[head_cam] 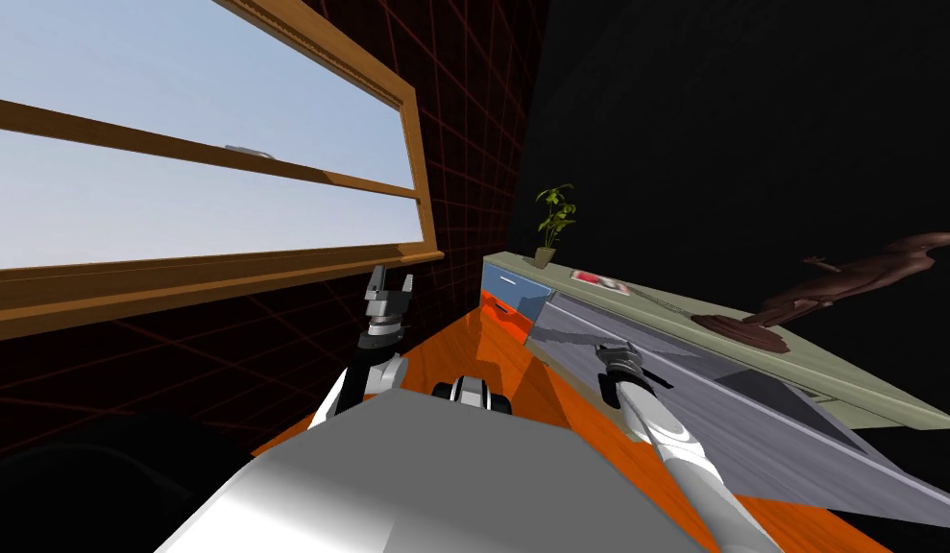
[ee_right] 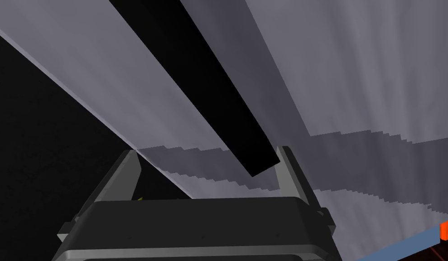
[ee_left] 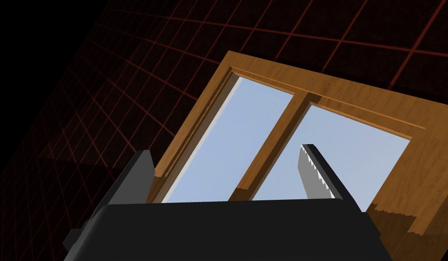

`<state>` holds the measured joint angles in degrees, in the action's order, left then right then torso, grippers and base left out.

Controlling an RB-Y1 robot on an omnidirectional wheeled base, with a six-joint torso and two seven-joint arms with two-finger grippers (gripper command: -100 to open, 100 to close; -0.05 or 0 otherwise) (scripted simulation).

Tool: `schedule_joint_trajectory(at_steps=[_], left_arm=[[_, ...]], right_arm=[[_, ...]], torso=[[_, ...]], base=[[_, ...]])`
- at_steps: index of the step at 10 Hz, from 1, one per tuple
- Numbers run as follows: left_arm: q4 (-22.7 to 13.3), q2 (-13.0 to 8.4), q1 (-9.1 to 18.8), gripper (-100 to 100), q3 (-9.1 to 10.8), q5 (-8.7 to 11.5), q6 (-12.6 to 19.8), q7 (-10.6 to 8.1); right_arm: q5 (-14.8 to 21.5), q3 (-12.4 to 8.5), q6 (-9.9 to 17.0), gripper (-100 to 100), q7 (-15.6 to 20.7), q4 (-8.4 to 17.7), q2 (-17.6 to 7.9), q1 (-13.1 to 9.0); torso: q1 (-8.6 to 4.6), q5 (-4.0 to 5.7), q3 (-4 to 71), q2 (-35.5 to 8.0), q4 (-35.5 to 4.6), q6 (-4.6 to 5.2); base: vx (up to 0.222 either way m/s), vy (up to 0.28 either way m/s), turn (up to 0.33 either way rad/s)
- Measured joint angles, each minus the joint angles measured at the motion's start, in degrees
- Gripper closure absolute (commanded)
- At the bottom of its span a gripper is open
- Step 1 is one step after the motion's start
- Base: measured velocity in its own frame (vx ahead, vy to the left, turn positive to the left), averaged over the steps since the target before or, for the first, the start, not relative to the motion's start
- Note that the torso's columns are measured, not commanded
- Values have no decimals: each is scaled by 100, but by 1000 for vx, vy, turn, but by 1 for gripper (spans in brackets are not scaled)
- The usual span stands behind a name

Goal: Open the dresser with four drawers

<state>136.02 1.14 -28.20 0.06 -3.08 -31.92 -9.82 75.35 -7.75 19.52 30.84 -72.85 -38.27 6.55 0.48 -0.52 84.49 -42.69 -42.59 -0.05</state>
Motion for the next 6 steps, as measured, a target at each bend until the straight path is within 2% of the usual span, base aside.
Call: schedule_joint_trajectory(at_steps=[1, 2, 6], left_arm=[[0, 0, 0, 0, 0, 0, 0, 0], [0, 0, 0, 0, 0, 0, 0, 0], [0, 0, 0, 0, 0, 0, 0, 0]], right_arm=[[-50, -32, -81, -100, -19, 20, -69, 6], [-60, -30, -94, 0, -20, 34, -61, 21], [-64, 2, -94, 0, -20, 74, -15, 56]], torso=[[5, -6, -3, -7, -6, 2], [-4, 2, -5, -3, -2, 0], [-28, 28, 6, 27, 18, 6]], base=[[4, 28, -16], [0, 0, 0], [0, 0, 0]])
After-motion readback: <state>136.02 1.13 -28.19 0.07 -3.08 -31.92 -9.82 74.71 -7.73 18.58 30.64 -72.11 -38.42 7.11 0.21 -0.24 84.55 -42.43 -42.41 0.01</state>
